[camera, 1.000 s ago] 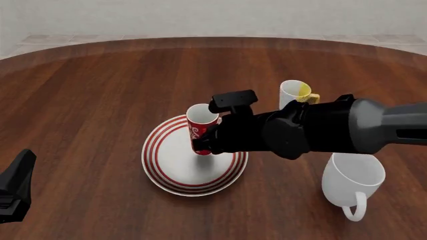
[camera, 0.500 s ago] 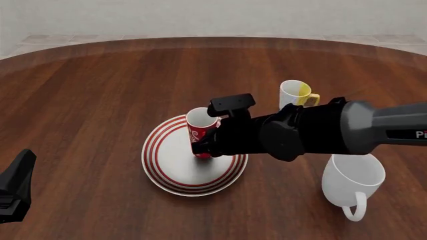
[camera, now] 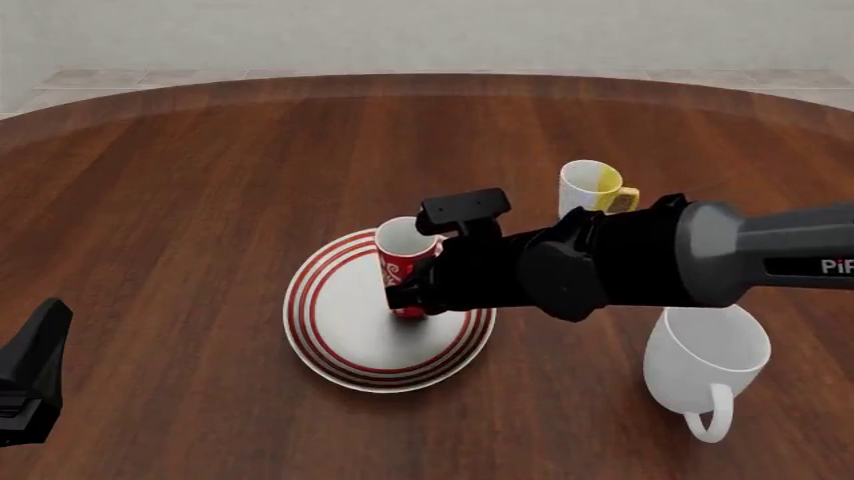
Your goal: Pick up the red mug and put it on the plate
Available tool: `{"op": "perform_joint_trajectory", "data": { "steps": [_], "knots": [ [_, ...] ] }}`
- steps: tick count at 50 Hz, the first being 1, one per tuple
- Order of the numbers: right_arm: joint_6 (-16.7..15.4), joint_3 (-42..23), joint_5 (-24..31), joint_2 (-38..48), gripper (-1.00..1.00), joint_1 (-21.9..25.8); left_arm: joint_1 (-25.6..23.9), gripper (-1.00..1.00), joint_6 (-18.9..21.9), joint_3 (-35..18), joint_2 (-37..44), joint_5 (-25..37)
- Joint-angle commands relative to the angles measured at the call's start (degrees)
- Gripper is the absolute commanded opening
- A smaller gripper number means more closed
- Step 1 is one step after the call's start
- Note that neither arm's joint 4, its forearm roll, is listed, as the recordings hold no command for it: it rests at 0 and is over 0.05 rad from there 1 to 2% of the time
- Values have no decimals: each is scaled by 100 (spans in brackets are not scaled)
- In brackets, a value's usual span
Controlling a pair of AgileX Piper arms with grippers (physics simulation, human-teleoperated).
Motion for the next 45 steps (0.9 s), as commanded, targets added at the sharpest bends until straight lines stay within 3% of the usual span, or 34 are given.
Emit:
{"op": "perform_joint_trajectory", "data": {
  "steps": [1,45],
  "knots": [
    [46,-14,-5,11,-100,-31,0,100,-1,0,0,0],
    [34,-4,-58,198,-100,-46,0,100,-1,0,1,0]
  ]
}}
